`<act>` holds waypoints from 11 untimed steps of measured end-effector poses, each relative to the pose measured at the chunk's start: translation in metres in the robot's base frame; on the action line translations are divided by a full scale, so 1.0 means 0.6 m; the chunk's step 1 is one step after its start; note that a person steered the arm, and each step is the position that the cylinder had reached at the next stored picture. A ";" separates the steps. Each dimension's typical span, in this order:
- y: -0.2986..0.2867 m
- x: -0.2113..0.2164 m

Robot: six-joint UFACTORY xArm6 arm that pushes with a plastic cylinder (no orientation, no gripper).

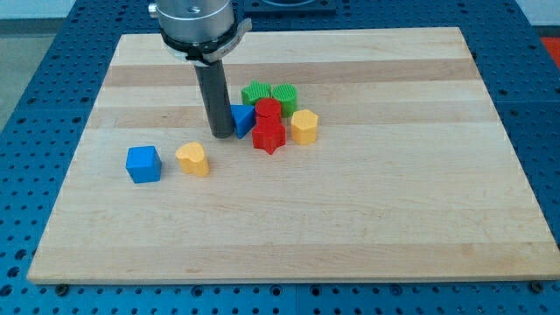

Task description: Move the yellow heart closer to blue triangle

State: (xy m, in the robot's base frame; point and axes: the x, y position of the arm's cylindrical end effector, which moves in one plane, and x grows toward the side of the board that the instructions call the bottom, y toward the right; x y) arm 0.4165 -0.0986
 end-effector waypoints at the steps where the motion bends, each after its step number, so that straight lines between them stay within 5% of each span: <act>1: 0.000 0.049; 4: -0.020 0.185; 8: -0.094 0.117; 11: -0.030 0.075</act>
